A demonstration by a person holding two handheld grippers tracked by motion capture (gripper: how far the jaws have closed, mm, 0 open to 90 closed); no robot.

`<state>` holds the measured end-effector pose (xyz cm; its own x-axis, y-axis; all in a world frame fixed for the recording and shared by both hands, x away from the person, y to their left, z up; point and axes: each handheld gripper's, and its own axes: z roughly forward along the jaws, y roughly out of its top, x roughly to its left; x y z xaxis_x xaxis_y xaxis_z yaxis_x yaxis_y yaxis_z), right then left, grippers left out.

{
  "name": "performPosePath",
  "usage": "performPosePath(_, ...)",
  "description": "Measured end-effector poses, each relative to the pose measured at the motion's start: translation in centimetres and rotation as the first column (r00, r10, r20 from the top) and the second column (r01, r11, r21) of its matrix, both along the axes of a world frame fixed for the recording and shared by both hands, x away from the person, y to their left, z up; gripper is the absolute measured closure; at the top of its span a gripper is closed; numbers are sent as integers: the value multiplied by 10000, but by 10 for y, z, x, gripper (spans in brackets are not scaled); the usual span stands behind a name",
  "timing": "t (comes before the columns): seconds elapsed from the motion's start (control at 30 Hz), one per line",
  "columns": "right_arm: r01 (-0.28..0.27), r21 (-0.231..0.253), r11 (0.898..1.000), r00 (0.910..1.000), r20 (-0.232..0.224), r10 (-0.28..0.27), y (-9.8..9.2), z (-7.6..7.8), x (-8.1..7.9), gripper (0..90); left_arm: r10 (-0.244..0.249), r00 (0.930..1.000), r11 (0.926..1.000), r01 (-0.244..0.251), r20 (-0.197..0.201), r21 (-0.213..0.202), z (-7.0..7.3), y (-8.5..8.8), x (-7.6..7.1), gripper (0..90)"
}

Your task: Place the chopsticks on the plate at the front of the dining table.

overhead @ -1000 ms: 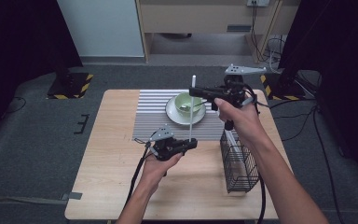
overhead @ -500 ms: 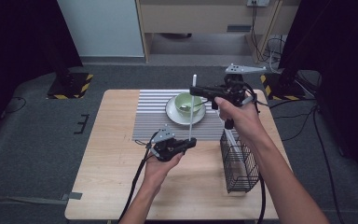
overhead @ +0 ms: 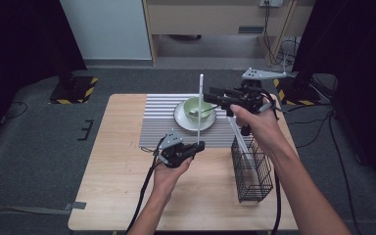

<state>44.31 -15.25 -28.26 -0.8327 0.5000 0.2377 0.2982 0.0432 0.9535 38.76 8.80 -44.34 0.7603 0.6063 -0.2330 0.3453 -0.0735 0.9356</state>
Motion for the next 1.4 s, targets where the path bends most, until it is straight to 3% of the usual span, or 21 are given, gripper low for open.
performPosePath(0.1, 586, -152, 9982, 9980, 237, -582, -13, -2, -3, 387, 319, 9995, 9995, -319, -14, 44, 3, 3, 2, 863)
performPosePath(0.2, 1256, -333, 9915, 9908, 543, -1237, -29, -5, -6, 323, 706, 9975, 9969, -708, 61, 347, 7, 5, 3, 863)
performPosePath(0.4, 2689, -541, 9616, 9611, 804, -2642, -68, -17, -10, 240, 1496, 9882, 9858, -1516, 321, 728, 12, 4, 5, 863)
performPosePath(0.53, 3625, -564, 9303, 9304, 805, -3577, -94, -27, -10, 208, 2111, 9769, 9725, -2134, 341, 933, 12, 2, 8, 863)
performPosePath(0.67, 4528, -490, 8903, 8912, 553, -4502, -118, -42, -9, 196, 2578, 9657, 9605, -2597, 323, 999, 10, 1, 11, 863)
performPosePath(0.7, 4689, -549, 8815, 8830, 513, -4665, -123, -45, -8, 190, 2674, 9631, 9578, -2692, 312, 1010, 10, 1, 12, 863)
performPosePath(0.8, 5299, -975, 8424, 8480, 647, -5260, -135, -59, -7, 175, 2968, 9547, 9506, -2975, 215, 882, 9, 1, 15, 863)
performPosePath(0.9, 5648, -1264, 8155, 8249, 571, -5624, -144, -78, -5, 167, 3181, 9480, 9448, -3180, 124, 791, 8, 2, 18, 863)
performPosePath(0.97, 5798, -1349, 8035, 8135, 427, -5799, -151, -91, -4, 161, 3355, 9420, 9385, -3353, 117, 822, 8, 3, 19, 863)
performPosePath(1.1, 6268, -1714, 7601, 7749, 356, -6310, -162, -114, -3, 157, 3707, 9285, 9247, -3710, 196, 857, 8, 5, 21, 863)
performPosePath(1.27, 6456, -2198, 7314, 7522, 176, -6587, -172, -141, -2, 156, 3956, 9182, 9148, -3960, 218, 798, 11, 7, 24, 863)
performPosePath(1.4, 6509, -2450, 7186, 7417, 33, -6707, -178, -159, -4, 154, 4054, 9137, 9106, -4065, 303, 750, 15, 8, 25, 863)
